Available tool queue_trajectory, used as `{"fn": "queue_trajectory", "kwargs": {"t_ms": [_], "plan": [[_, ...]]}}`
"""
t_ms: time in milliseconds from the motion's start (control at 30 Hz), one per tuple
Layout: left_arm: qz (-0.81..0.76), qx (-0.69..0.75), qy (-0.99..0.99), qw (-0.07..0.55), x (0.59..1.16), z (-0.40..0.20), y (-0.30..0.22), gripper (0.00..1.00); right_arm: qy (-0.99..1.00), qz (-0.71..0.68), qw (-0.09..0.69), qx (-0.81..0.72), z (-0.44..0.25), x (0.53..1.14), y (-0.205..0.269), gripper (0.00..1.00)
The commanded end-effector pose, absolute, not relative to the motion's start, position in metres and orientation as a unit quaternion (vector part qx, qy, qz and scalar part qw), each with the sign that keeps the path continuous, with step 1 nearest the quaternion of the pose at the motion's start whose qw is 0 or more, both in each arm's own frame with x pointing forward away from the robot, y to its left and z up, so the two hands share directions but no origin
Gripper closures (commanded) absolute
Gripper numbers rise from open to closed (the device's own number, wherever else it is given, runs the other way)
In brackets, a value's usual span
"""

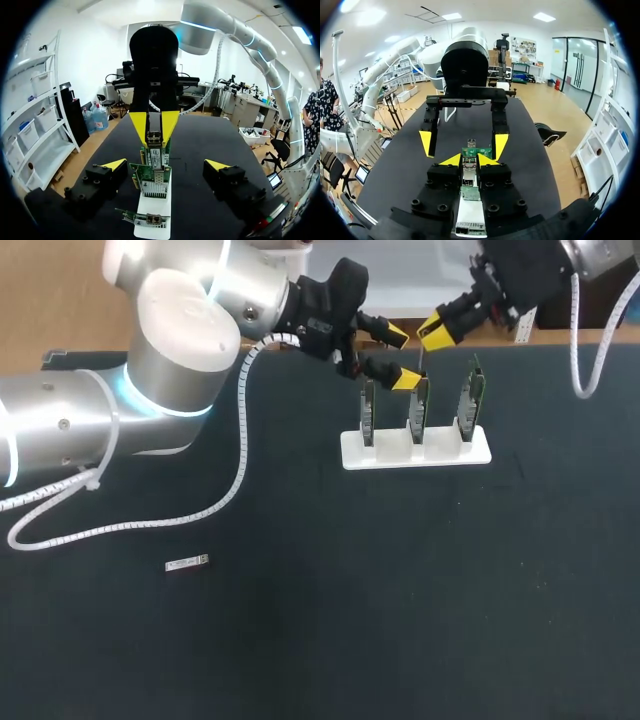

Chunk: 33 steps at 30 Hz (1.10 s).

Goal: Pick up the optical module with the left hand, and insert it into the network port with the right hand.

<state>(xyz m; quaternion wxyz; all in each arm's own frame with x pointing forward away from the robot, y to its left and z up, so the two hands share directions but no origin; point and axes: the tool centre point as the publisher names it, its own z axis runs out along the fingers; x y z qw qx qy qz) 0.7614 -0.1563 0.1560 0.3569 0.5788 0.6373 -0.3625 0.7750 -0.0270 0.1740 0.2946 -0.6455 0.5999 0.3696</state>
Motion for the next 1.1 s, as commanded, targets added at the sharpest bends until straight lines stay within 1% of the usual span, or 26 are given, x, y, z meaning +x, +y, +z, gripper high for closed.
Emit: {"fn": "queue_trajectory", "kwargs": {"t_ms": [33,1100], "plan": [[-0.362,0.580,0.638,0.354,0.7632,0.1564,-0.1572,0.00,0.605,0.362,0.299,-0.643,0.1728,0.7677,-0.0255,1.00],[-0.362,0.580,0.638,0.354,0.7632,0.1564,-0.1572,0.00,0.611,0.351,0.300,-0.643,0.1719,0.7689,-0.0269,1.00]]}}
